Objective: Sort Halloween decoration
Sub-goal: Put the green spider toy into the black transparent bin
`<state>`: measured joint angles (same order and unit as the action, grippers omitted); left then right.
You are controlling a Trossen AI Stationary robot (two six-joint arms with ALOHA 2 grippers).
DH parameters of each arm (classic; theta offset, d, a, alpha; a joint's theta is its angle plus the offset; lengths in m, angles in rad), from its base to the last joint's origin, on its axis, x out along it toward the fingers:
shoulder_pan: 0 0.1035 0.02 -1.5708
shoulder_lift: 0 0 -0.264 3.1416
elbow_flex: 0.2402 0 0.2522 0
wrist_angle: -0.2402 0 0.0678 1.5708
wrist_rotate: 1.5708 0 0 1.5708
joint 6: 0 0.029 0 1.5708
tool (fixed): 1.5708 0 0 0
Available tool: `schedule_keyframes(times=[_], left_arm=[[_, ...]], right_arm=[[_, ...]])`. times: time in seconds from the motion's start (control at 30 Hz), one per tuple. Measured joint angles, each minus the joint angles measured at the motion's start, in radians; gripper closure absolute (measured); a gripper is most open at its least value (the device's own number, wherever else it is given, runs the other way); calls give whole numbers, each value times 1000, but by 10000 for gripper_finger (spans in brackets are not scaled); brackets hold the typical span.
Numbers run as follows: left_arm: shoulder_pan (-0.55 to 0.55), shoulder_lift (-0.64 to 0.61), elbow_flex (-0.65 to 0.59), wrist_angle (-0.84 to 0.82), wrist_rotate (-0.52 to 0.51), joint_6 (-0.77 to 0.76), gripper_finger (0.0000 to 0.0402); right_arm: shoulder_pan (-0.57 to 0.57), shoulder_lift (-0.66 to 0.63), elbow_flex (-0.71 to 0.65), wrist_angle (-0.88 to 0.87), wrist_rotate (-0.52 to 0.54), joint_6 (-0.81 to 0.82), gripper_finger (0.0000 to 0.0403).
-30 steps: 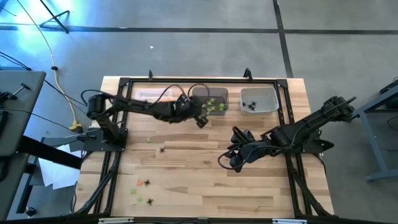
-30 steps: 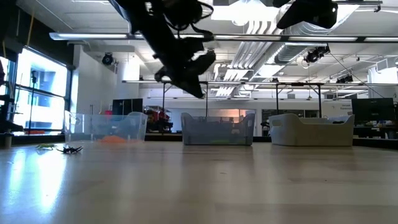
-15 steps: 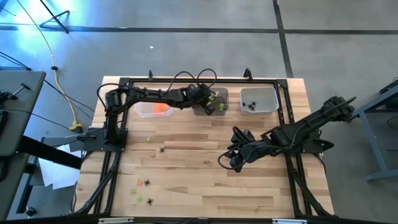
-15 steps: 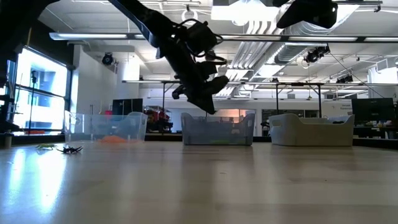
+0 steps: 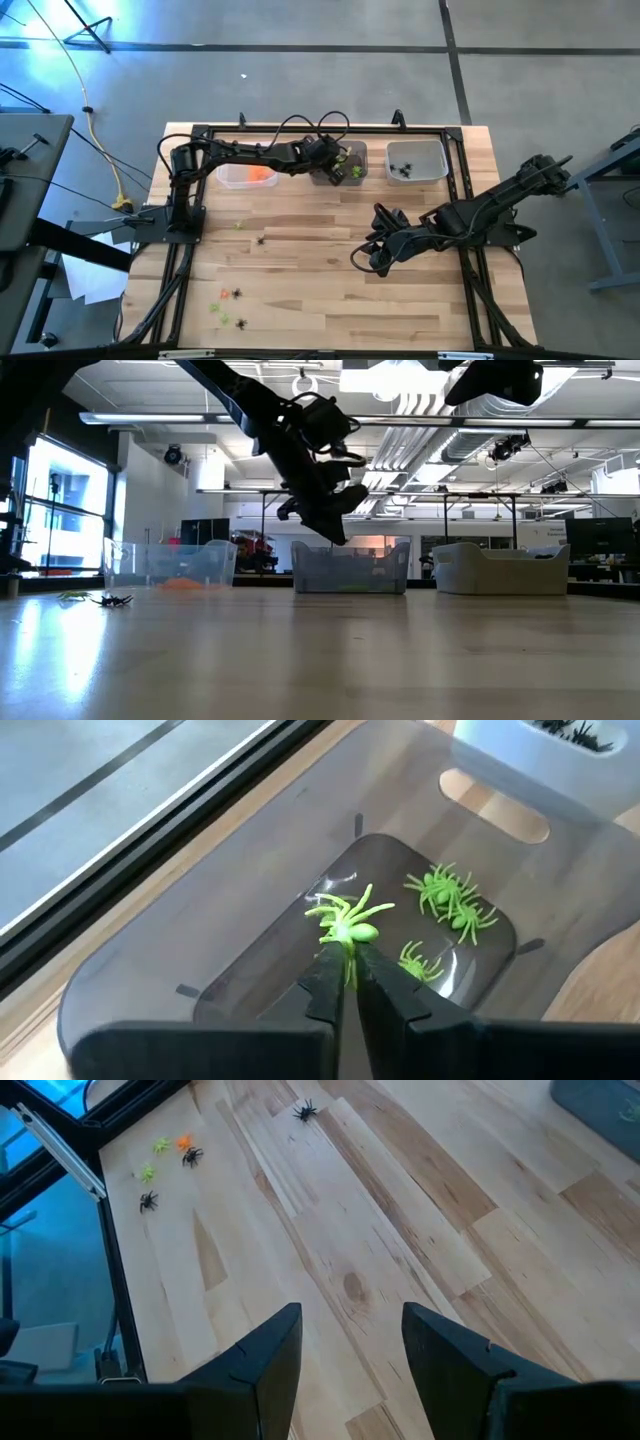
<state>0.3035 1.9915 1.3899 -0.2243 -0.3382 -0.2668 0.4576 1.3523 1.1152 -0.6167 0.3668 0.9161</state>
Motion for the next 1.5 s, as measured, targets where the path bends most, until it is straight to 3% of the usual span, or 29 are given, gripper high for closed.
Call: schedule_keyframes(times=[0.33, 0.53, 1.07, 1.33, 1.5], left_arm=[[0, 0, 0, -30, -3, 0, 285], [0, 0, 0, -27, 4, -1, 248], [7, -35, -2, -65, 114, -17, 254], [9, -189, -13, -262, 140, -12, 254], [-40, -355, -143, -329, 61, -93, 253]], right_arm=[[0, 0, 0, 0, 0, 0, 231], [0, 0, 0, 0, 0, 0, 231], [0, 0, 0, 0, 0, 0, 231], [0, 0, 0, 0, 0, 0, 231], [0, 0, 0, 0, 0, 0, 231]])
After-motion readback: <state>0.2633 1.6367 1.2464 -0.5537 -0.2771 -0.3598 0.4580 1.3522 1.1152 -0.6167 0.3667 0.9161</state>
